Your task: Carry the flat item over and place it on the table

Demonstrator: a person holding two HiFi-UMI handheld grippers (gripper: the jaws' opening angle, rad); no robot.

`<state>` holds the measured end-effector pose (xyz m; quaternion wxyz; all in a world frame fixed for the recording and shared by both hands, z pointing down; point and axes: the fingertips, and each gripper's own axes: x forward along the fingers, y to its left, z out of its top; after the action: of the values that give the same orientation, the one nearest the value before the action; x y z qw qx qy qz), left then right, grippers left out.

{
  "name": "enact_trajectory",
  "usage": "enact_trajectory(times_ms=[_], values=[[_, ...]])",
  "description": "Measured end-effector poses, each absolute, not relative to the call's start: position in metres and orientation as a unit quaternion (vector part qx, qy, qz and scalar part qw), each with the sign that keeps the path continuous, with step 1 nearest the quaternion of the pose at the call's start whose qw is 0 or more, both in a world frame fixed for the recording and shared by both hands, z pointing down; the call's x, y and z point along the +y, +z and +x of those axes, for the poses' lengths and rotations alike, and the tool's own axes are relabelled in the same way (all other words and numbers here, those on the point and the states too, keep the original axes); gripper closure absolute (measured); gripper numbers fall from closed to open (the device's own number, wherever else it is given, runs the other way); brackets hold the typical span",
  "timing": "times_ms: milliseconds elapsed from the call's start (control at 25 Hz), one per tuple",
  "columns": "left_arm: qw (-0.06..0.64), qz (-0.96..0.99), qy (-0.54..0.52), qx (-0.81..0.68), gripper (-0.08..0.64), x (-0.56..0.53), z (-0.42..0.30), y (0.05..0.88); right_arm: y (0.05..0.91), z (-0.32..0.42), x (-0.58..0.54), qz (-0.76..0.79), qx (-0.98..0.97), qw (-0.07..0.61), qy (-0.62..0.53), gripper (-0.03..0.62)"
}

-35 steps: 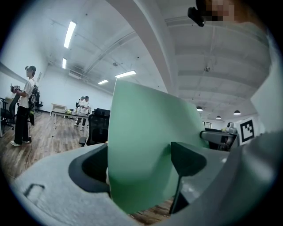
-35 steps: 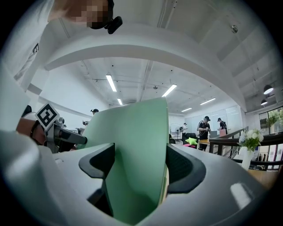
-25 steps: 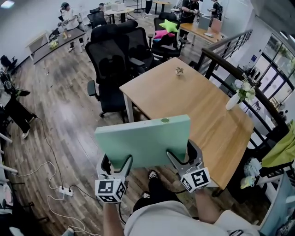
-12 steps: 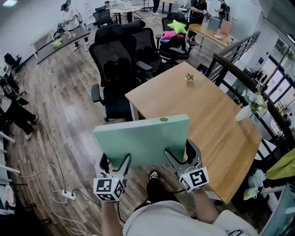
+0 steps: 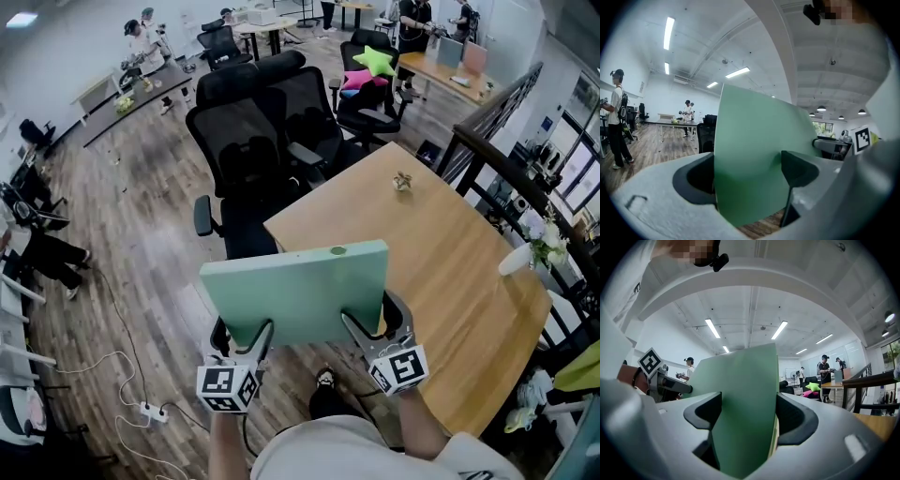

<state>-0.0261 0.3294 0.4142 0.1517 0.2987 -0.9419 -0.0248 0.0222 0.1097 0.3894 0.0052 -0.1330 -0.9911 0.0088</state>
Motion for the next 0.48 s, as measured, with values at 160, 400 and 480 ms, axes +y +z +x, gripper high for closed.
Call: enact_trajectory(times_ms=[160, 400, 480], values=[[0.153, 0.298, -0.018, -0.942, 0.109, 0.318, -0.052, 0.411, 0.388, -0.004, 0.099, -0.134, -0.991, 0.002, 0.013, 0.221], [0.159, 0.305, -0.015, -0.939, 0.109, 0.302, -0.082, 0.414, 0.396, -0.030, 0.082, -0.123, -0.992, 0.009, 0.022, 0.221], [0.162, 0.311, -0.015, -0.936, 0.109, 0.296, -0.090, 0.417, 0.398, -0.035, 0.077, -0.117, -0.993, 0.012, 0.023, 0.221]])
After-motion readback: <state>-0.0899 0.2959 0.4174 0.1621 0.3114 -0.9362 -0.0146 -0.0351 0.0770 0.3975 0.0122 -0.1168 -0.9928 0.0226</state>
